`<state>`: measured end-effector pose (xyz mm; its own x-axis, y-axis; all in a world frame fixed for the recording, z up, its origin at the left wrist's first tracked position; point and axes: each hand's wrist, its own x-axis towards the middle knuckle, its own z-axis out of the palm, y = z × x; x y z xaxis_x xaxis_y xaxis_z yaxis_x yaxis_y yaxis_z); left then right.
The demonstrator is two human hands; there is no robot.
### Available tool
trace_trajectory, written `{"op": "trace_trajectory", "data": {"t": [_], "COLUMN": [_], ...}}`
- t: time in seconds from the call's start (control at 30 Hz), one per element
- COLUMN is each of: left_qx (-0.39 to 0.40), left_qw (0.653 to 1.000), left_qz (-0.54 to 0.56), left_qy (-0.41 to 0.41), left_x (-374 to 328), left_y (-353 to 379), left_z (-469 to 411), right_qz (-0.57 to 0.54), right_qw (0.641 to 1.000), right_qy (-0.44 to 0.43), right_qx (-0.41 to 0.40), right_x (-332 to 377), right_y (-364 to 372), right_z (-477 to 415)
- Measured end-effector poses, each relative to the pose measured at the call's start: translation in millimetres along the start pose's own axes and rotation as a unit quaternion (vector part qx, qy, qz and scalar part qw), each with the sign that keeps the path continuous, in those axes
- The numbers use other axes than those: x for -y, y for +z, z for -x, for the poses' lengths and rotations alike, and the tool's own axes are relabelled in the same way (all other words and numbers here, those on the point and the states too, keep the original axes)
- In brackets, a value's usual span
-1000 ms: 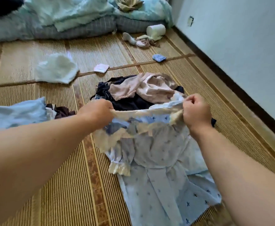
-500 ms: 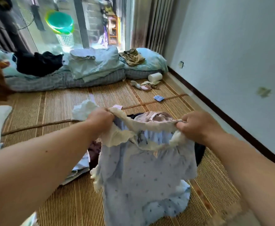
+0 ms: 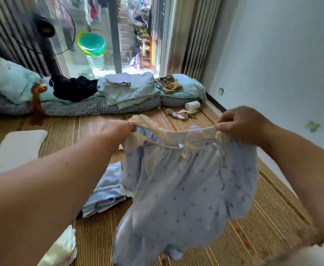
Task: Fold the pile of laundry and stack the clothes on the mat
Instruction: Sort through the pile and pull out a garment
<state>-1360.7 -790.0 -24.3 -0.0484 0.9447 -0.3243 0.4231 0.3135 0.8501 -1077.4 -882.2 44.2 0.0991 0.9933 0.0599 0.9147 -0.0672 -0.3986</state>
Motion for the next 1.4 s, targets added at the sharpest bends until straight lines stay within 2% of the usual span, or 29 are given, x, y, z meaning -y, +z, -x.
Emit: {"op": "trace_trajectory", "data": {"t": [0.1, 0.17, 0.23, 0.3, 0.33, 0.43, 0.53, 0.63, 0.73, 0.8, 0.87, 0.93, 1.0, 1.07, 1.13, 1.2, 1.27, 1.33, 1.4], "left_qx": [-0.019, 0.021, 0.078, 0.103, 0.117, 0.07, 0.005, 0.002, 0.054, 0.08, 0.057, 0.007, -0.032, -0.095, -0.136, -0.111, -0.051, 0.002, 0.019], "left_qw": [0.998, 0.993, 0.977, 0.966, 0.952, 0.914, 0.898, 0.898, 0.884, 0.87, 0.875, 0.901, 0.936, 0.941, 0.934, 0.955, 0.98, 0.984, 0.992], "left_qz": [-0.022, -0.016, -0.1, -0.141, -0.168, -0.311, -0.353, -0.337, -0.326, -0.323, -0.288, -0.218, -0.106, -0.029, -0.037, -0.044, -0.039, -0.089, -0.03], "left_qy": [0.064, 0.111, 0.173, 0.192, 0.227, 0.25, 0.261, 0.282, 0.33, 0.363, 0.386, 0.375, 0.333, 0.323, 0.329, 0.272, 0.188, 0.155, 0.12], "left_x": [-13.2, -23.3, -32.7, -36.8, -36.6, -38.1, -45.2, -61.5, -76.1, -83.5, -86.0, -83.5, -71.2, -48.2, -21.2, 0.4, 10.7, 11.7, 9.8], "left_y": [-7.3, -17.7, -25.5, -31.9, -34.7, -39.7, -41.6, -37.4, -23.4, -12.1, -2.3, 0.4, -0.6, -1.3, 3.6, 10.9, 17.9, 22.6, 23.8], "left_z": [14.1, 19.6, 28.9, 25.2, 23.3, 20.5, 25.6, 36.9, 51.4, 61.0, 67.1, 69.7, 71.6, 77.3, 85.7, 90.6, 87.7, 84.1, 82.2], "right_qz": [0.081, 0.055, 0.033, 0.019, -0.009, -0.105, -0.181, -0.249, -0.246, -0.242, -0.239, -0.227, -0.268, -0.363, -0.481, -0.57, -0.607, -0.597, -0.556], "right_qw": [0.996, 0.998, 0.999, 0.998, 0.996, 0.986, 0.976, 0.967, 0.967, 0.968, 0.969, 0.973, 0.963, 0.93, 0.871, 0.814, 0.787, 0.794, 0.823], "right_qy": [-0.024, -0.009, 0.014, 0.043, 0.061, 0.095, 0.09, 0.059, 0.008, -0.022, -0.048, -0.043, -0.011, 0.041, 0.088, 0.104, 0.105, 0.101, 0.104], "right_qx": [-0.007, -0.019, -0.02, -0.047, -0.064, -0.093, -0.075, -0.016, 0.065, 0.065, 0.049, 0.019, -0.014, -0.043, -0.051, -0.043, -0.041, -0.046, -0.047], "right_x": [4.0, 1.4, -3.7, -9.5, -12.1, -14.9, -4.2, 20.1, 53.9, 76.9, 93.2, 102.7, 104.7, 108.1, 111.1, 115.5, 119.7, 121.5, 116.2], "right_y": [-2.8, -4.9, -8.2, -12.9, -14.9, -20.6, -23.9, -18.5, -1.8, 11.4, 22.5, 28.2, 33.6, 35.8, 37.7, 38.7, 39.2, 37.6, 36.6], "right_z": [3.2, 6.2, 11.6, 16.0, 17.7, 18.3, 16.9, 17.9, 17.6, 14.1, 10.8, 9.7, 6.7, 5.7, 4.4, 3.8, 2.7, 2.4, 2.6]}}
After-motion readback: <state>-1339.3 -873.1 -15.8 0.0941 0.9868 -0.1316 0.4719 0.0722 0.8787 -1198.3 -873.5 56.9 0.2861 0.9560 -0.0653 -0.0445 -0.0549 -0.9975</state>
